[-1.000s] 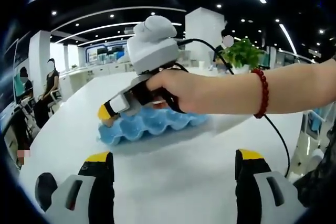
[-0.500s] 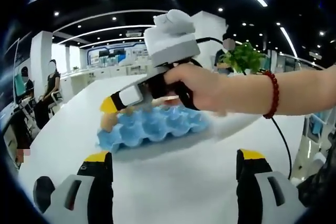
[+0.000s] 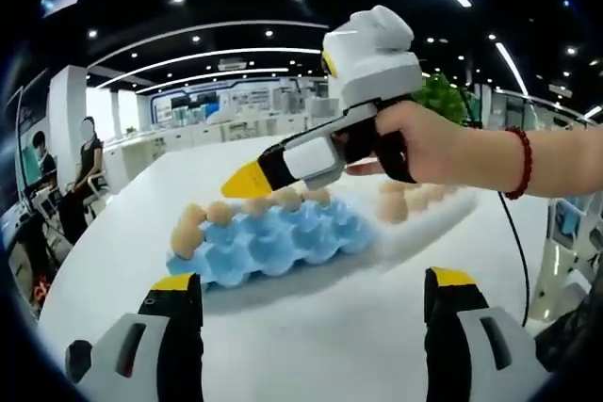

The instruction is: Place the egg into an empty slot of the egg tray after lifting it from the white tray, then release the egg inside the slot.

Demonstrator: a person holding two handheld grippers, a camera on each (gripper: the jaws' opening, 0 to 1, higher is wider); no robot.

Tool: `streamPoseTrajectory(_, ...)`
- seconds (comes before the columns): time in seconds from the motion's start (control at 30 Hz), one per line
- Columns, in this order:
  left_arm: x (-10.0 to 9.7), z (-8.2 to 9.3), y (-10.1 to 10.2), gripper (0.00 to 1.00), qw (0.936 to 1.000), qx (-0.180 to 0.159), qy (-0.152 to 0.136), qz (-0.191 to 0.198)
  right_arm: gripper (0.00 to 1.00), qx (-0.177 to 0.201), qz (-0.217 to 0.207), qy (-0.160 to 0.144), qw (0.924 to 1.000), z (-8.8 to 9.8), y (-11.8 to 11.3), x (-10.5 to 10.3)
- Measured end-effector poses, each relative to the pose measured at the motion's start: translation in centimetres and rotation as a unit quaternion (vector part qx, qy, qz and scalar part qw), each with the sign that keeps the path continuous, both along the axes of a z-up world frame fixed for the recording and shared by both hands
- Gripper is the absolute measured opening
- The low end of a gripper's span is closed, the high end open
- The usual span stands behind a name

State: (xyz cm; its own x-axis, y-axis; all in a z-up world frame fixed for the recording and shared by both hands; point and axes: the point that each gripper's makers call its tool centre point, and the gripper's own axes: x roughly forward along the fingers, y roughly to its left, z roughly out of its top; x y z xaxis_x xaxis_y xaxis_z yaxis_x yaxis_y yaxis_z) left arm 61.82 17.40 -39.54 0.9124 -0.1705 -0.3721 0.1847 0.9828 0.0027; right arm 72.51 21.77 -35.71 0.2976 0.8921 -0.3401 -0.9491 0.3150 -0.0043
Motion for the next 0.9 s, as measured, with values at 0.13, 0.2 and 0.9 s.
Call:
streamPoseTrajectory(0.13,0.3,0.1,-0.5,1.0,1.0,0.001,0.0,-0.002,0.48,-0.007,-0.004,-0.004,1.0,-0.3,-1.8,0.1)
streamPoseTrajectory(0.2,0.4,0.2,-0.8,1.0,1.0,-0.002,0.0,-0.005,0.48,-0.004,-0.011,-0.004,0.9999,-0.4,-2.6,0.1)
streamPoseTrajectory(0.9,0.6,-0.2,-0.9,1.0,1.0,-0.009,0.0,-0.004,0.49,0.009,-0.059,0.012,0.9982,-0.2,-9.5,2.3)
